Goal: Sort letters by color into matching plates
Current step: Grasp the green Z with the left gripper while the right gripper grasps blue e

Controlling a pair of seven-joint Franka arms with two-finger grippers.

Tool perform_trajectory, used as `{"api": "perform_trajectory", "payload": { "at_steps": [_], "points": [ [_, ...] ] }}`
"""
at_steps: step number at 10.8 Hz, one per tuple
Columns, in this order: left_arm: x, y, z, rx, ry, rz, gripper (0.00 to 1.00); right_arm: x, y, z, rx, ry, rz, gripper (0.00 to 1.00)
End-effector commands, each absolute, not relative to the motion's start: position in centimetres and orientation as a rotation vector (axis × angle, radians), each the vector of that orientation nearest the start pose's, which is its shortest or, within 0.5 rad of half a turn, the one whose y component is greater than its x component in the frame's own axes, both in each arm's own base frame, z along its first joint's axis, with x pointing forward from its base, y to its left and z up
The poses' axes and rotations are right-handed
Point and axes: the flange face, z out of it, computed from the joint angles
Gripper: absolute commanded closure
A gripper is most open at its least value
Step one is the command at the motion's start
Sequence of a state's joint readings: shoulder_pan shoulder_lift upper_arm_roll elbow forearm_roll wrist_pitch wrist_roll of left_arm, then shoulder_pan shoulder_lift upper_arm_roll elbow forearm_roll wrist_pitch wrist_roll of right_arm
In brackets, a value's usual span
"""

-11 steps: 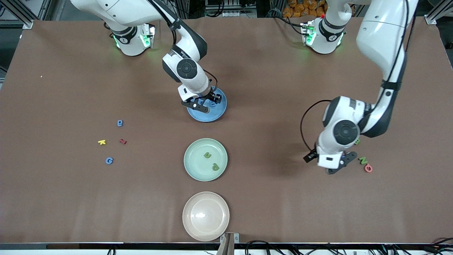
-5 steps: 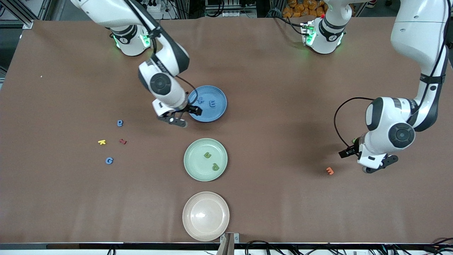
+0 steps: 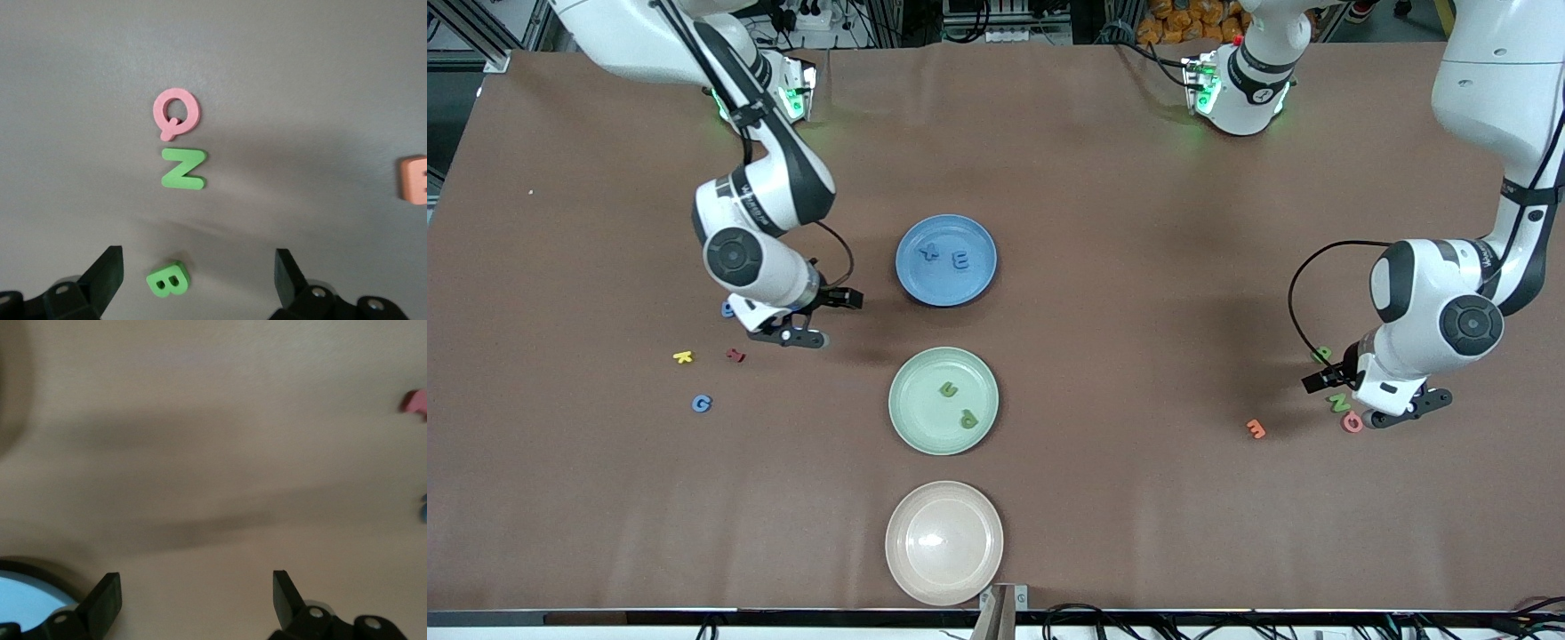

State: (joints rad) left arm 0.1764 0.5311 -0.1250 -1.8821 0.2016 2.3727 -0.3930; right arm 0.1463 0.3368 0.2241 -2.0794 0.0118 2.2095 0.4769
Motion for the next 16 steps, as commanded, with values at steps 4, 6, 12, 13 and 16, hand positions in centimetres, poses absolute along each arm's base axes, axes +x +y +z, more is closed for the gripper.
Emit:
{"api": "perform_trajectory", "payload": {
  "at_steps": [4,6,12,13,16],
  "points": [
    [62.3,6.0,20.8,-3.061,-0.431,-0.058,0.0,52.3,8.0,25.1,-3.138,-0.162,0.376,0.01],
    [62.7,8.1,19.9,-3.076,-0.364,-0.12,0.0,52.0,5.1,24.2,-3.136,-0.175,0.388,0.05],
    [64.4,7.8,17.3,-3.094,-0.294,-0.123,0.0,50.9,0.6,21.1,-3.147,-0.242,0.253,0.17],
    [64.6,7.8,17.4,-3.095,-0.267,-0.128,0.0,50.8,-0.1,20.6,-3.145,-0.269,0.256,0.21],
    [65.0,7.9,17.3,-3.096,-0.257,-0.137,0.17,50.4,-0.4,19.5,-3.149,-0.276,0.235,0.28]
  ]
}}
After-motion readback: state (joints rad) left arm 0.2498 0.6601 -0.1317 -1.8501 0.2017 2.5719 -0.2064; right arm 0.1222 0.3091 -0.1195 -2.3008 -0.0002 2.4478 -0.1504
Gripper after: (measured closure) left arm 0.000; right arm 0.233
